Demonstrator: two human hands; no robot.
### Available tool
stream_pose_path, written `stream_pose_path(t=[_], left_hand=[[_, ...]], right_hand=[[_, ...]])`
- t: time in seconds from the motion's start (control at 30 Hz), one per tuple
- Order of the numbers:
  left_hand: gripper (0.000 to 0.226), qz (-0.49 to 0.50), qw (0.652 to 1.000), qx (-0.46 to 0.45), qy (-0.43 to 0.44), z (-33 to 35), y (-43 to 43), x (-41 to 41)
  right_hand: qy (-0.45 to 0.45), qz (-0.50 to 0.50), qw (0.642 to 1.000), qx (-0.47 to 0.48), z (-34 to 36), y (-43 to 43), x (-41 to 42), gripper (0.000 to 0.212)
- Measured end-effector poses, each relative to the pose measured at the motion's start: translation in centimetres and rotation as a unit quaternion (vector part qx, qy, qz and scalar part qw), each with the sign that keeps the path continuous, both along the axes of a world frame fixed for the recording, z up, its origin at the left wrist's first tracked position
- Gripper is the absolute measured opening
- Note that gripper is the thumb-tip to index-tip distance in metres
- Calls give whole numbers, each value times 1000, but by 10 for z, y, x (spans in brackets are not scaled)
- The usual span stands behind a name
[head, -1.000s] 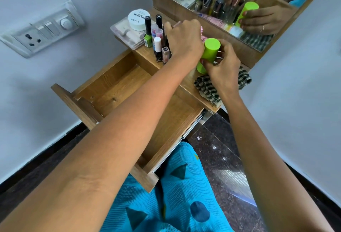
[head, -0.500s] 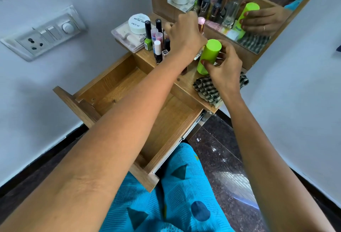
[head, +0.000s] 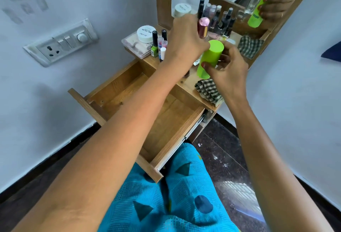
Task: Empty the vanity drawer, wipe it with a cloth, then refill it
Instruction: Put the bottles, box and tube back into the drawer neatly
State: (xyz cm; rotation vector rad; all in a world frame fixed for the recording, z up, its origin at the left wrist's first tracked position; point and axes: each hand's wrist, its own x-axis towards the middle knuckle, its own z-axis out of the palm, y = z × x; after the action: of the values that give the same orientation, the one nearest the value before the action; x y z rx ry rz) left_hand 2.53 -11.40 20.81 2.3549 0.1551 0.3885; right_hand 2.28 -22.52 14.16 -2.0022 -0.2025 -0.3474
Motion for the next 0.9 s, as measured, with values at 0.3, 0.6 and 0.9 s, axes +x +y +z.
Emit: stream_pose_path(t=[0.3,0.6,0.9], left_hand=[[11,7,1000,8,28,-26,23,-54],[16,68,994,-22,81,-85,35,-76],[37,84,989,-34,113,-147,32,-72]], right_hand=[[19,45,999,3,-21,19,-47,54],[76,52,995,-47,-76,42,-66,52],[116,-13,978,-175,-116,46,-74,51]])
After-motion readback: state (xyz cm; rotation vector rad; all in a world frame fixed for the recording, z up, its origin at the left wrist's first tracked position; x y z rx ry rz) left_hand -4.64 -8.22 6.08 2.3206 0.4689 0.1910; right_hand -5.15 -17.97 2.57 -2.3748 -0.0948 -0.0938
